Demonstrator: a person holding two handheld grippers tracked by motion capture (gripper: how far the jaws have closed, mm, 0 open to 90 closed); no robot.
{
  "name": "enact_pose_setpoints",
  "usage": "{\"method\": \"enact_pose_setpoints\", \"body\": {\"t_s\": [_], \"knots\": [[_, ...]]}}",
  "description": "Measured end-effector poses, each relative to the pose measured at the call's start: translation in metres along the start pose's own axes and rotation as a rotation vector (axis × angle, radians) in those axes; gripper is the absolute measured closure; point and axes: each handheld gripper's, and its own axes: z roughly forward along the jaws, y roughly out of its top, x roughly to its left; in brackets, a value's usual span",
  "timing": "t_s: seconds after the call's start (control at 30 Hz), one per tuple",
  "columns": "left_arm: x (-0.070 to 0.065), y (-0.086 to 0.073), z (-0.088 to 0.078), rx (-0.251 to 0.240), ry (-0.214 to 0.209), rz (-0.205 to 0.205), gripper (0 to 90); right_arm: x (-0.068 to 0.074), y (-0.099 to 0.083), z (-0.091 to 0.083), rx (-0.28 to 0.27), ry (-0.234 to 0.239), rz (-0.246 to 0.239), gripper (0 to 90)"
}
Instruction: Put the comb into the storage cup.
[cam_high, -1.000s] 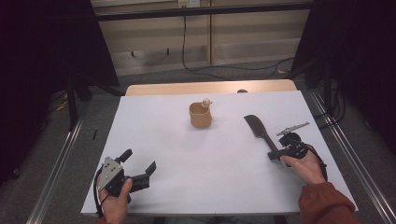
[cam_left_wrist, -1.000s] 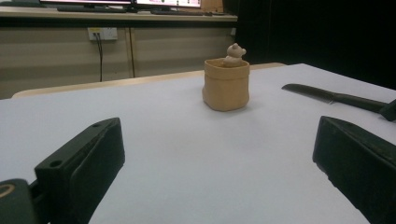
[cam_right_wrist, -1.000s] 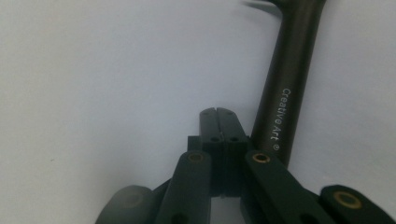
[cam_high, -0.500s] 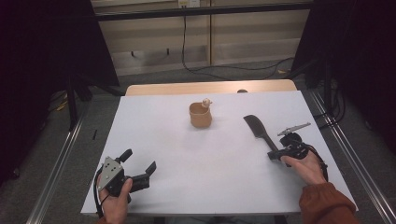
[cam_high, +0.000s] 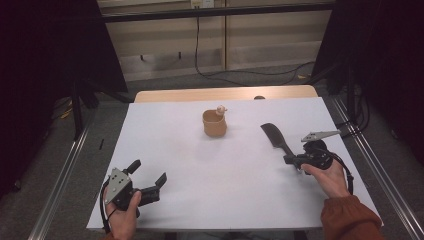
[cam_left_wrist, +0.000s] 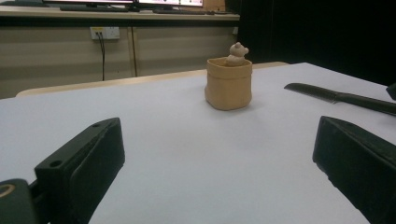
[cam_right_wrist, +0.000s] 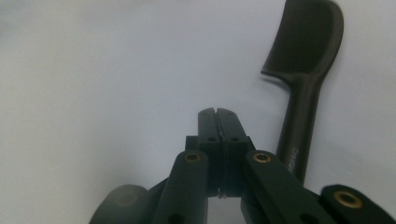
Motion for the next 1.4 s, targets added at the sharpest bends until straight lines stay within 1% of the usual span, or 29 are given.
{"method": "enact_pose_setpoints", "body": {"t_s": [0.03, 0.07, 0.1, 0.13, 0.17, 0.2, 0.23, 0.3, 0.33, 0.37, 0.43, 0.5, 0.53, 0.57, 0.6, 0.63, 0.67, 0.8, 0.83, 0.9, 0.97, 1.0, 1.03, 1.13, 1.17, 1.23, 1.27, 1.33, 1.4], "knots": [[0.0, 0.0, 0.0, 0.0, 0.0, 0.001, 2.3, 0.001, 0.002, -0.004, -0.033, 0.0, -0.011, 88.2], [0.0, 0.0, 0.0, 0.0, 0.0, 0.0, 2.3, 0.001, 0.002, -0.004, -0.033, 0.0, -0.011, 88.2], [0.0, 0.0, 0.0, 0.0, 0.0, 0.0, 2.3, 0.002, 0.003, -0.008, -0.054, 0.001, -0.015, 85.6], [0.0, 0.0, 0.0, 0.0, 0.001, 0.0, 2.3, 0.002, 0.003, -0.008, -0.054, 0.001, -0.015, 85.6], [0.0, 0.0, 0.0, 0.0, 0.001, 0.0, 2.3, 0.002, 0.003, -0.011, -0.082, -0.004, -0.014, 79.3], [0.0, 0.0, 0.0, 0.0, 0.001, 0.0, 2.3, 0.002, 0.003, -0.011, -0.082, -0.004, -0.014, 79.3], [0.0, 0.0, 0.0, 0.002, 0.001, 0.002, 2.3, 0.002, 0.004, -0.014, -0.103, 0.001, -0.006, 68.3], [0.001, 0.0, 0.0, 0.002, 0.005, 0.0, 2.3, 0.003, 0.005, -0.016, -0.12, 0.006, -0.013, 57.1], [0.001, 0.0, 0.0, 0.002, 0.005, 0.0, 2.3, 0.003, 0.005, -0.016, -0.12, 0.006, -0.013, 57.1], [0.001, 0.0, 0.0, -0.001, 0.004, -0.004, 2.3, 0.004, 0.007, -0.017, -0.126, 0.002, -0.017, 41.3], [0.001, 0.0, 0.0, -0.004, 0.004, -0.006, 2.3, 0.005, 0.008, -0.018, -0.137, -0.016, -0.022, 28.2], [0.001, 0.0, 0.0, -0.001, 0.003, -0.003, 2.3, 0.004, 0.009, -0.019, -0.131, -0.012, -0.025, 15.7], [0.001, 0.0, 0.0, -0.001, 0.003, -0.003, 2.3, 0.004, 0.009, -0.019, -0.131, -0.012, -0.025, 15.7], [0.001, 0.0, 0.0, 0.0, 0.003, -0.001, 2.3, 0.004, 0.009, -0.019, -0.124, -0.014, -0.029, 12.7], [0.001, 0.0, 0.0, 0.0, 0.004, 0.0, 2.3, 0.004, 0.009, -0.019, -0.117, -0.021, -0.03, 11.3], [0.001, 0.0, 0.0, -0.003, 0.007, -0.003, 2.3, 0.004, 0.008, -0.019, -0.11, -0.04, -0.032, 8.4], [0.001, 0.0, 0.0, -0.004, 0.008, -0.003, 2.3, 0.004, 0.008, -0.018, -0.106, -0.046, -0.035, 7.9], [0.001, 0.0, 0.0, -0.003, 0.006, -0.004, 2.3, 0.003, 0.007, -0.018, -0.106, -0.049, -0.019, 10.6], [0.001, 0.0, 0.0, -0.003, 0.003, -0.005, 2.3, 0.003, 0.008, -0.019, -0.115, -0.059, -0.004, 11.2], [0.001, 0.0, 0.0, 0.0, 0.003, -0.004, 2.3, 0.002, 0.007, -0.021, -0.13, -0.064, 0.004, 11.7], [0.001, 0.0, 0.0, 0.0, 0.003, -0.004, 2.3, 0.001, 0.007, -0.022, -0.137, -0.079, 0.007, 11.5], [0.001, 0.0, 0.0, 0.0, 0.003, -0.004, 2.3, 0.001, 0.007, -0.022, -0.137, -0.079, 0.007, 11.5], [0.001, 0.0, 0.0, 0.0, 0.004, -0.003, 2.3, -0.002, 0.007, -0.021, -0.14, -0.098, -0.004, 11.0], [0.001, 0.0, 0.0, 0.003, 0.003, 0.003, 2.3, -0.006, 0.007, -0.02, -0.131, -0.109, -0.005, 10.8], [0.001, 0.001, -0.001, 0.002, 0.005, 0.005, 2.3, -0.009, 0.006, -0.018, -0.139, -0.134, -0.009, 9.7], [0.001, 0.001, 0.0, 0.001, 0.006, 0.007, 2.3, -0.01, 0.006, -0.017, -0.12, -0.153, 0.002, 9.0], [0.001, 0.001, 0.0, 0.001, 0.006, 0.007, 2.3, -0.011, 0.006, -0.016, -0.118, -0.158, 0.006, 7.7], [0.002, 0.001, 0.0, 0.004, 0.006, 0.011, 2.3, -0.012, 0.007, -0.015, -0.115, -0.188, 0.013, 5.3], [0.001, 0.0, 0.0, 0.002, 0.006, 0.009, 2.3, -0.013, 0.008, -0.015, -0.106, -0.19, 0.021, 5.0]]}}
